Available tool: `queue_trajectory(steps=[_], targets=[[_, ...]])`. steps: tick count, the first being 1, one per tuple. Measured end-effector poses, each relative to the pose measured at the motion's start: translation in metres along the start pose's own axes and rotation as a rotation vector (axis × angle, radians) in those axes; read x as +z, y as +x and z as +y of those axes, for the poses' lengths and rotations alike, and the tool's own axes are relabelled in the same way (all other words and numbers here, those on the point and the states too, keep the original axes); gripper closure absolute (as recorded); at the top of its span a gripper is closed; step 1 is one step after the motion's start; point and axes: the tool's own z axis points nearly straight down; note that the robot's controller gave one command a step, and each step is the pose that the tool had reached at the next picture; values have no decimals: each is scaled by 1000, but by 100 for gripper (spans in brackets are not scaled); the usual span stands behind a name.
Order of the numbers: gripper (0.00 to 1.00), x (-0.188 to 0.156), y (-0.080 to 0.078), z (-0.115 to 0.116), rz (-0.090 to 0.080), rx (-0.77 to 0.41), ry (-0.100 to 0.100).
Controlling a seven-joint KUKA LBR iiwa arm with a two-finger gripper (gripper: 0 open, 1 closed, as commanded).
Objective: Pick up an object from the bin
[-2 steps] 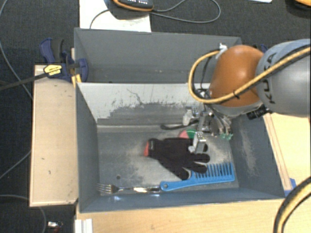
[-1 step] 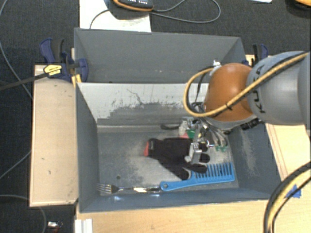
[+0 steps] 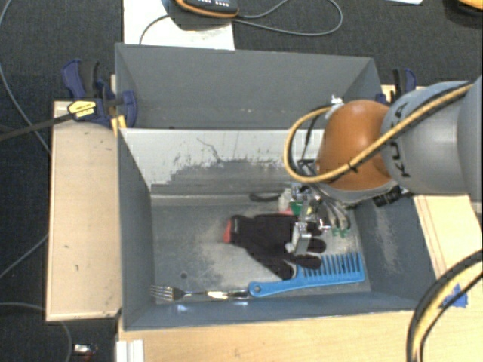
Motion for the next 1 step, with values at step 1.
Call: queue_trajectory(steps=[1], targets=[[0, 15, -8, -29, -3, 64, 0]])
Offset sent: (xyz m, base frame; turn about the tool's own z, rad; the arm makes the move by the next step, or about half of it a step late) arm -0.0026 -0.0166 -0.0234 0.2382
